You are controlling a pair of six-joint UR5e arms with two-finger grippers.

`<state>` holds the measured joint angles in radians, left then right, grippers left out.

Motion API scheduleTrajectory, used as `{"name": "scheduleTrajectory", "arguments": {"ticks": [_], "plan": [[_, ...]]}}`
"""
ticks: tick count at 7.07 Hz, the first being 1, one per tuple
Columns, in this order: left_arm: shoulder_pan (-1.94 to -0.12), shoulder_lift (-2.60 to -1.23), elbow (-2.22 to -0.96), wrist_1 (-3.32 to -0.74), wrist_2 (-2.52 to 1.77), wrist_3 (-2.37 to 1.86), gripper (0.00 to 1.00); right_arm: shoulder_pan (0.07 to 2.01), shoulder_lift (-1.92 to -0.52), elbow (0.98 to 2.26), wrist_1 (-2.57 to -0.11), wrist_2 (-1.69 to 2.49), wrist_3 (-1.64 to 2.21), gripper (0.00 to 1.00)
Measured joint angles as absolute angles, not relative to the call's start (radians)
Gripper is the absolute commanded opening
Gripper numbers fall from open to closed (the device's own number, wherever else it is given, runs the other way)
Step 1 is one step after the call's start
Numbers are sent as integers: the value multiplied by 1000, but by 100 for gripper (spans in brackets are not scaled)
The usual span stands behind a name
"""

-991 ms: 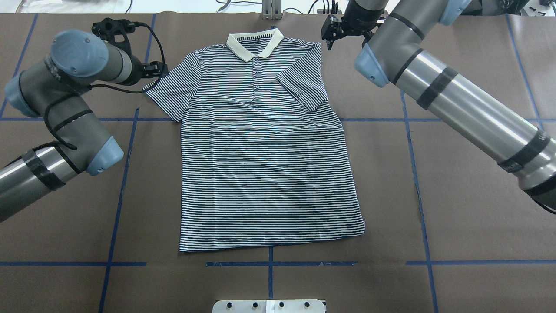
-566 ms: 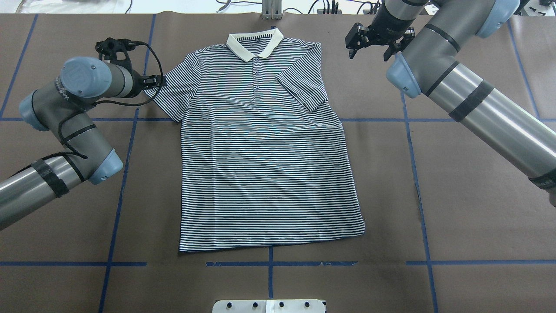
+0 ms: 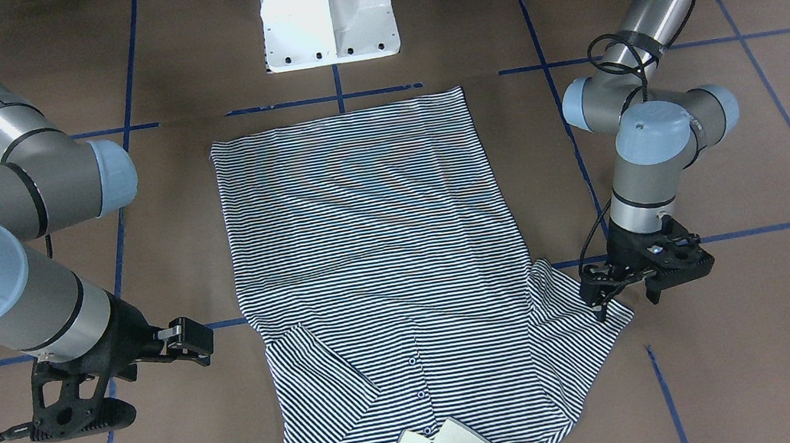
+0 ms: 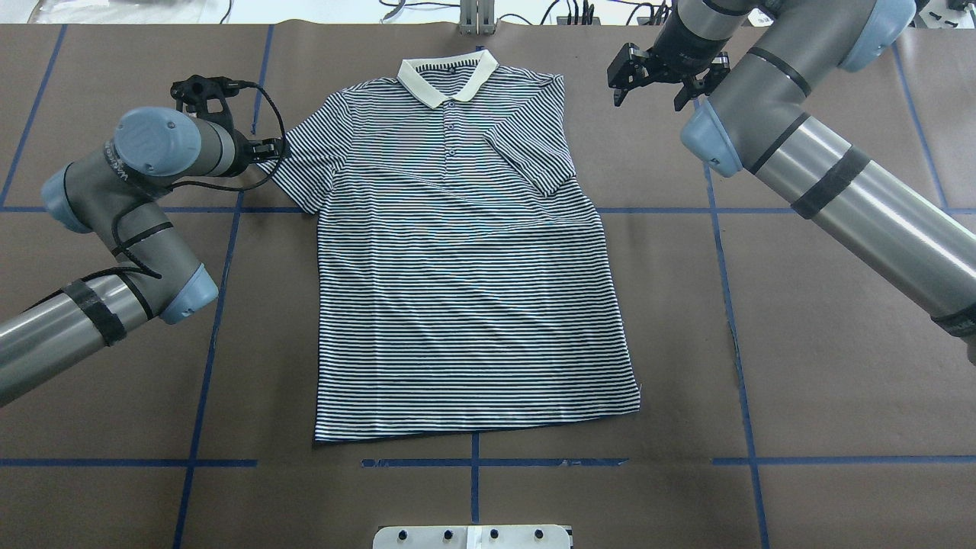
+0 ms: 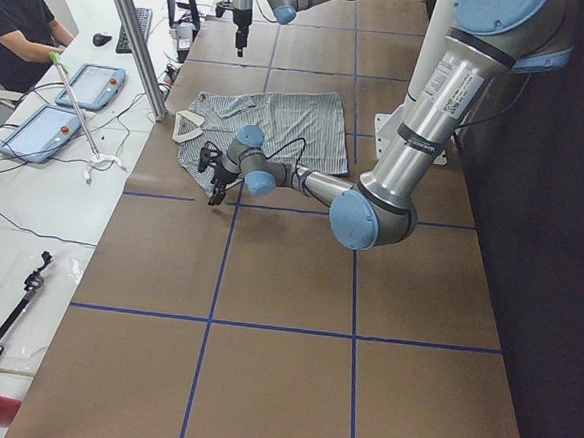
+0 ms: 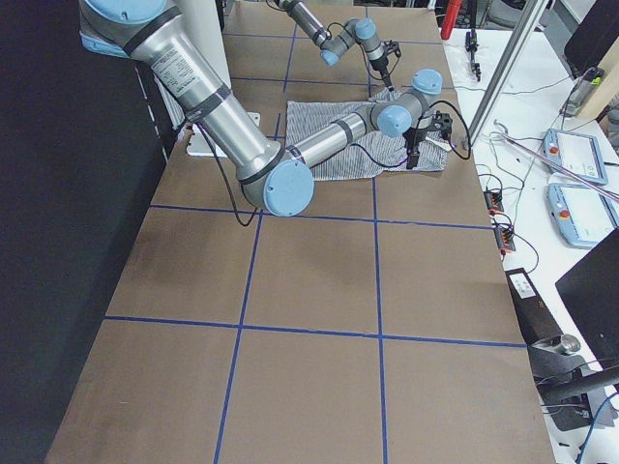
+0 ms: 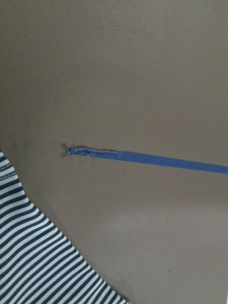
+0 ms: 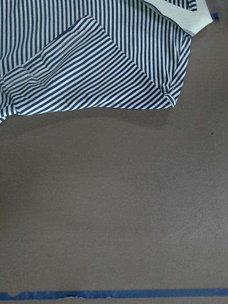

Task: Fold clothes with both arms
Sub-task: 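Raise the right gripper away while the left gripper moves toward the other sleeve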

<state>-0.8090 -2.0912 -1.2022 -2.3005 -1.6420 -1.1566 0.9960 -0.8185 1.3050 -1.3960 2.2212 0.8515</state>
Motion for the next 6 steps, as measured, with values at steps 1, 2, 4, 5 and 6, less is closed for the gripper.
{"name": "scheduleTrajectory", "arguments": {"ticks": [1,2,4,5,6], "plan": [[-808,-2094,-1199,-2301,-1642,-1156,83,996,-819,1305,-1396,2221,852,100],[-807,-2096,-1199,-2301,-1643,-1156,68,996,-819,1304,-1397,2221,853,100],[-807,-2100,-1198,-2300,-1643,-1153,37,996,-819,1302,-1397,2221,853,100],[-806,-2102,-1198,-2299,-1644,-1151,22,996,-820,1301,-1397,2221,853,100],[-806,-2105,-1197,-2298,-1644,-1140,3,996,-820,1301,-1397,2221,852,100]]}}
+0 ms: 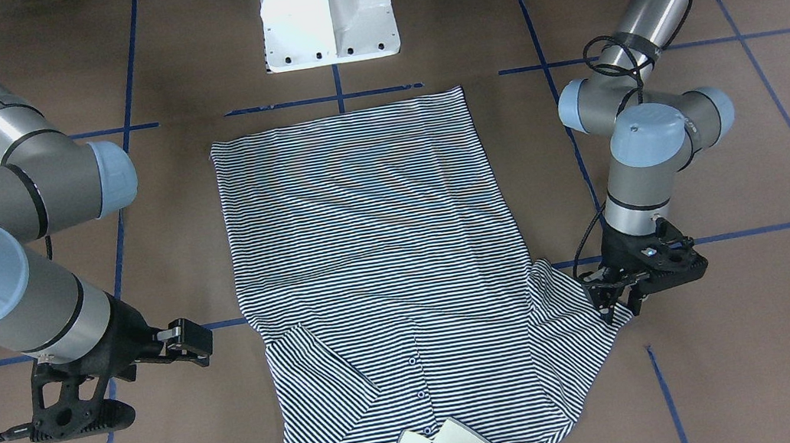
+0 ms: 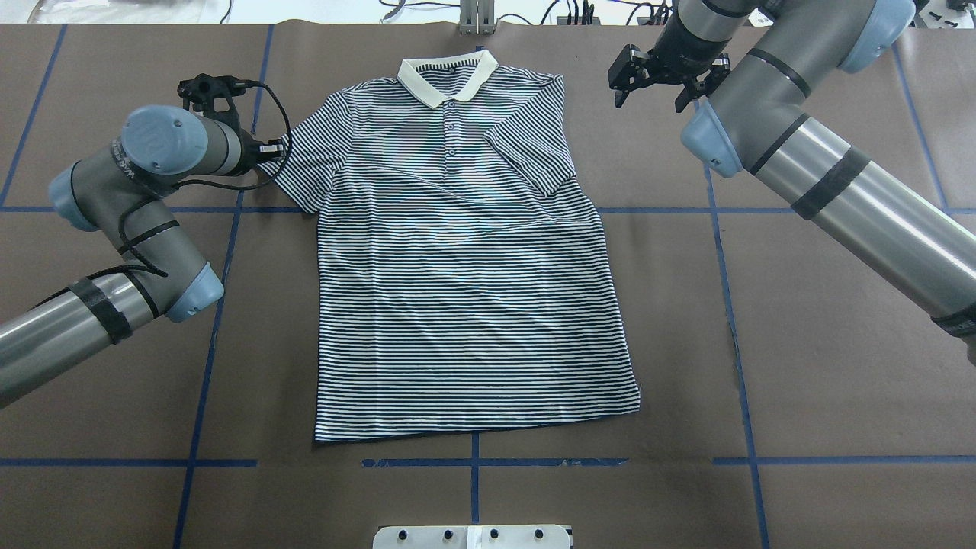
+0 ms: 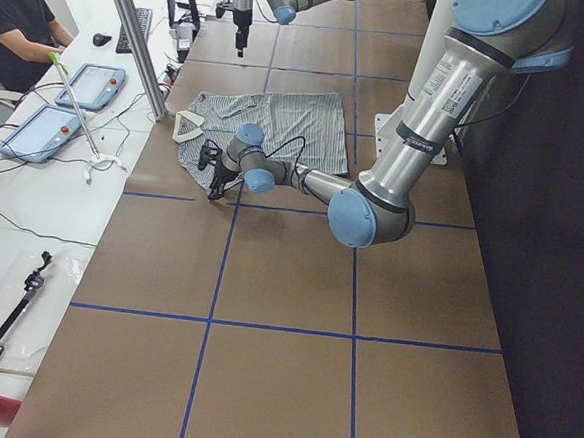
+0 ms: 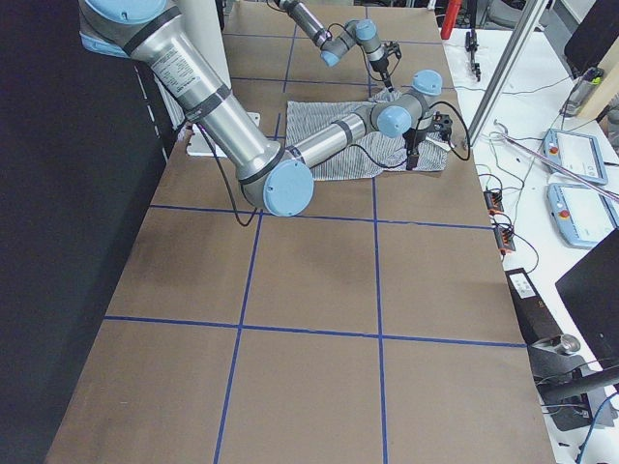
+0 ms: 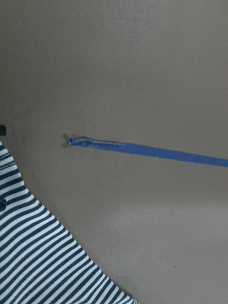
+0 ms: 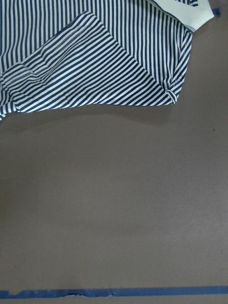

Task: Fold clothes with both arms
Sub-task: 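Raise the right gripper away while the left gripper moves toward the other sleeve, then grasp the sleeve nearest the left gripper and fold it inward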

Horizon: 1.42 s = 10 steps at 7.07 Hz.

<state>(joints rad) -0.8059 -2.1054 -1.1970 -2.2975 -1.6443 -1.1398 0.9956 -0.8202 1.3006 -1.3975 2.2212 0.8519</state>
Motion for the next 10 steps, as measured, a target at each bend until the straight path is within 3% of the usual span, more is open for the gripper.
{"name": "scheduleTrajectory", "arguments": {"ticks": [3,6,9,10], "plan": [[-807,-2118,-1220,-2273,-1653,-1110,0,997,-821,1297,-1397,2221,850,100],[-804,-2229,-1384,-1956,-1668,-1147,0,999,-828,1295,-1397,2221,845,100],[-764,-2469,-1175,-1903,-1662,-1284,0,1013,-877,1299,-1327,2222,835,100],[-760,-2525,-1074,-1954,-1660,-1306,42,1014,-884,1298,-1314,2221,835,100]]}}
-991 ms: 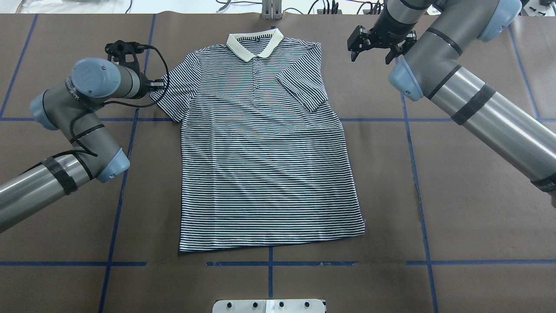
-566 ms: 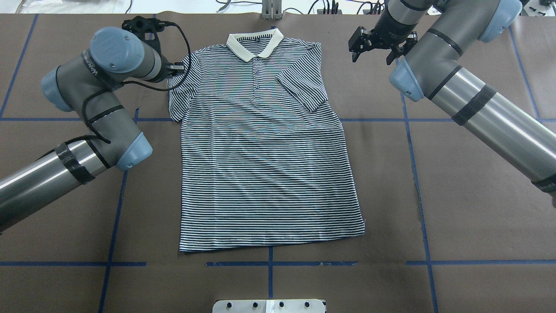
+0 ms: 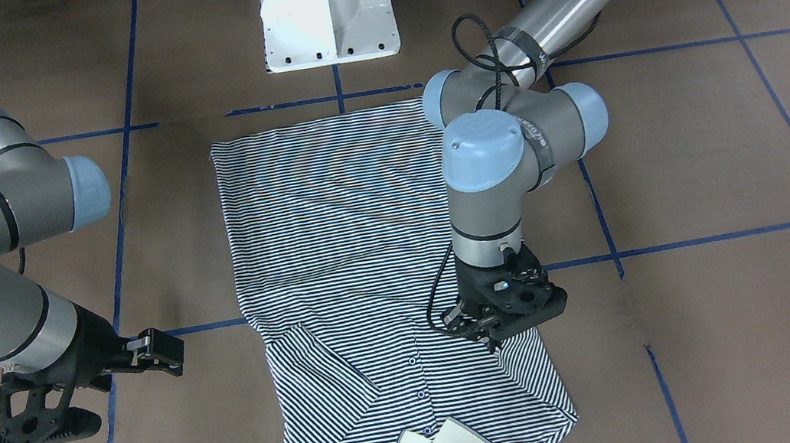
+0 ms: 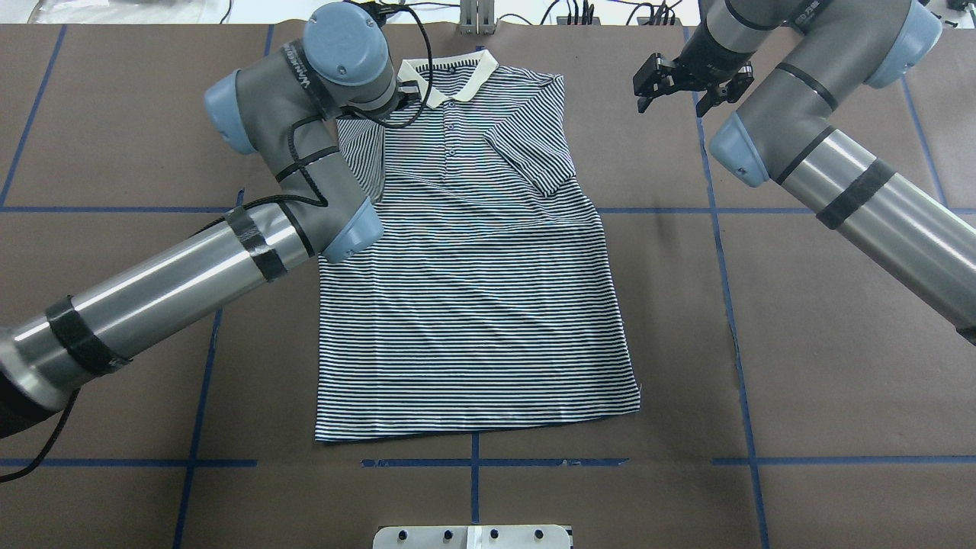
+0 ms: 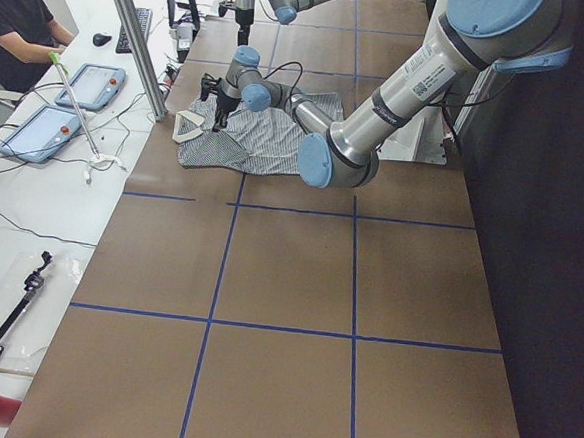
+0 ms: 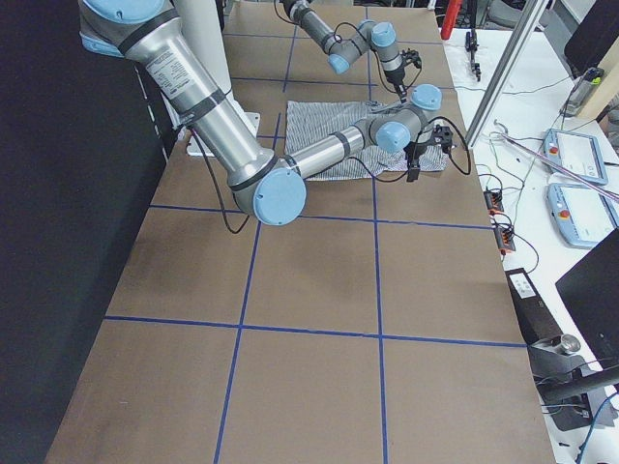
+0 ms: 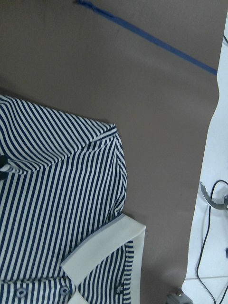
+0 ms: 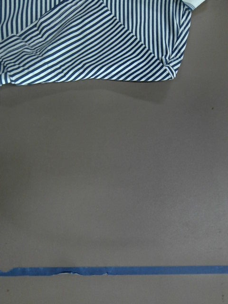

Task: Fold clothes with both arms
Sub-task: 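Grasp the sleeve nearest the left gripper and fold it inward, then move both grippers down to the hem corners nearest the robot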

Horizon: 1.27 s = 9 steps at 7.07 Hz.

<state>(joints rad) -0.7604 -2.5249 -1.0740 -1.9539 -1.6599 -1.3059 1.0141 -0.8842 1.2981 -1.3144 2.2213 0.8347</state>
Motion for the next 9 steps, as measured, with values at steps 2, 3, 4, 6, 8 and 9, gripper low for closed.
{"name": "scheduleTrajectory", "arguments": {"ticks": [2,3,4,6,8,9], "plan": [[-752,-2553,-968,-2066,-1653,-1323,100,1013,-889,1294,-1309,2217,836,100],[-745,-2554,-961,-2096,-1646,-1321,100,1012,-889,1292,-1309,2215,837,100],[-745,-2553,-971,-2115,-1647,-1310,100,1010,-890,1290,-1308,2214,839,100],[-750,-2459,-1122,-2113,-1713,-1259,100,1003,-913,1323,-1306,2215,857,100],[-749,-2261,-1395,-2072,-1809,-1243,100,950,-1033,1483,-1310,2208,958,100],[-745,-2210,-1510,-1979,-1841,-1238,100,891,-1109,1589,-1314,2180,1043,100]]}}
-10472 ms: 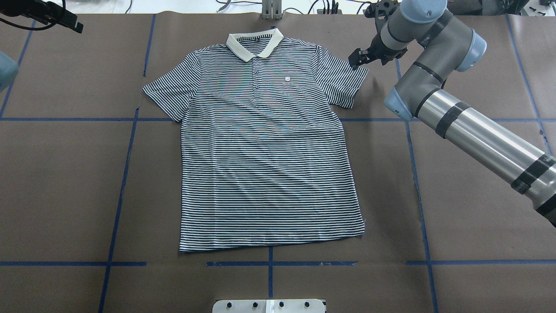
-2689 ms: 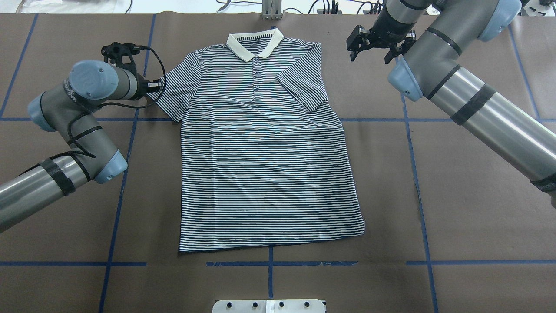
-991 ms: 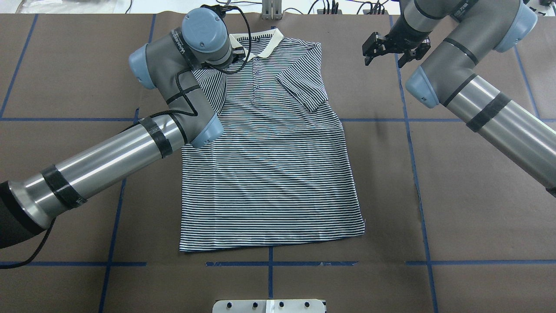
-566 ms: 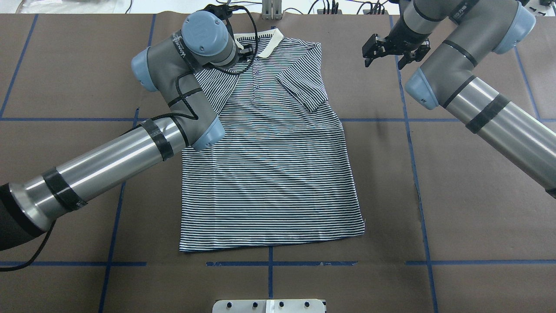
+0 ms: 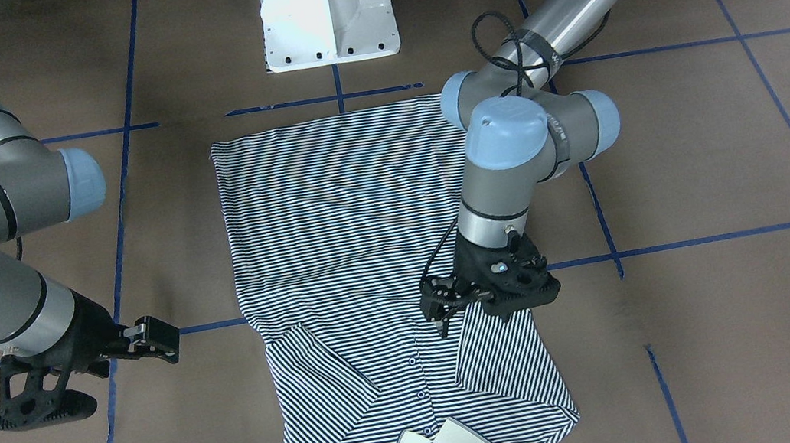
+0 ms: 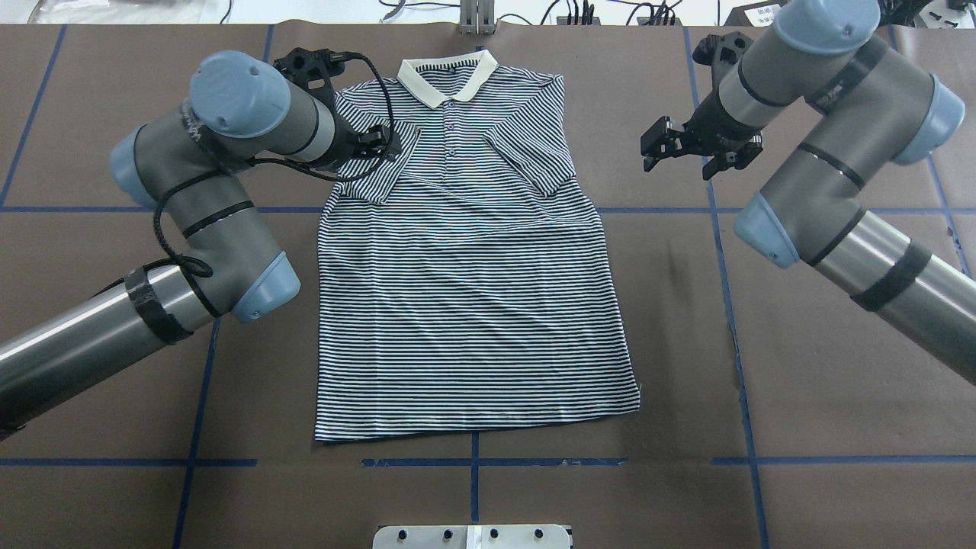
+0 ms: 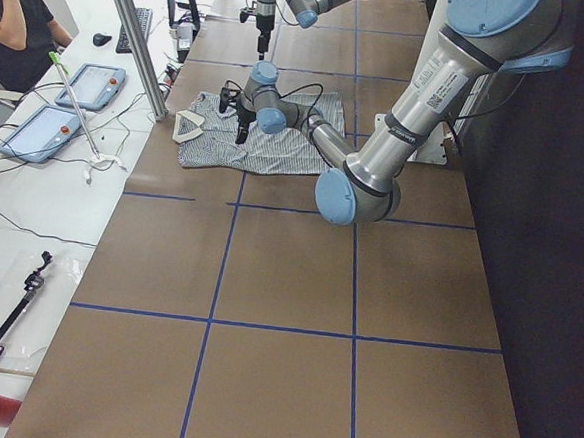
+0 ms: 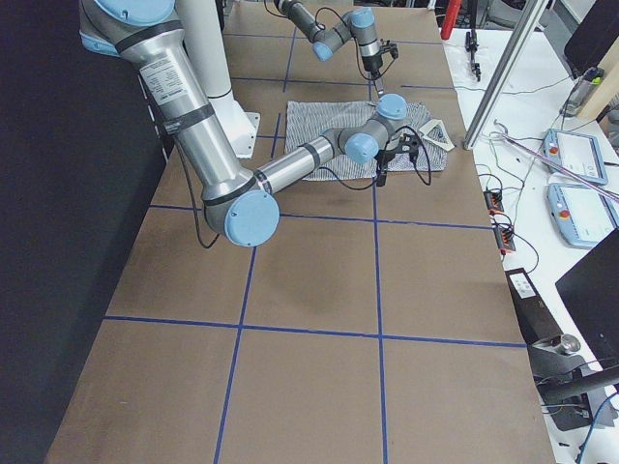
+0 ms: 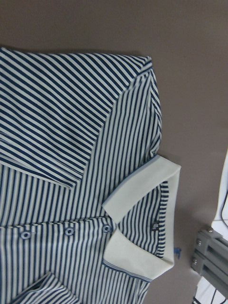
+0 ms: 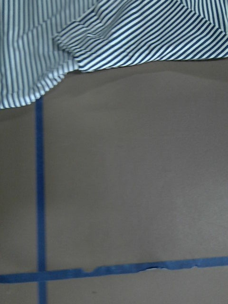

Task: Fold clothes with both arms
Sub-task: 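Move both grippers down to the hem corners nearest the robot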

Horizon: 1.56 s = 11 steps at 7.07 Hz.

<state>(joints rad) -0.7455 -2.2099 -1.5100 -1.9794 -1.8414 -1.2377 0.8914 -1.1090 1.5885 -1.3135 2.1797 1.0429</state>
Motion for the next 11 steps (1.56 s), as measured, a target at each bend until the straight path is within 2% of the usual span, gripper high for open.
{"name": "scheduleTrajectory", "arguments": {"ticks": [3,5,8,11], "plan": [[-686,-2058,-1803,-1795,-1864,-1222,100,607,-1293,1859,-1318,1940,1291,100],[-655,-2012,-1869,-1783,-1861,-1228,100,443,-1389,1979,-1322,1810,1385,100],[-645,-2004,-1877,-1781,-1862,-1229,100,336,-1403,2001,-1390,1745,1413,100],[-644,-2002,-1874,-1781,-1859,-1228,100,309,-1379,1964,-1405,1740,1414,100]]}}
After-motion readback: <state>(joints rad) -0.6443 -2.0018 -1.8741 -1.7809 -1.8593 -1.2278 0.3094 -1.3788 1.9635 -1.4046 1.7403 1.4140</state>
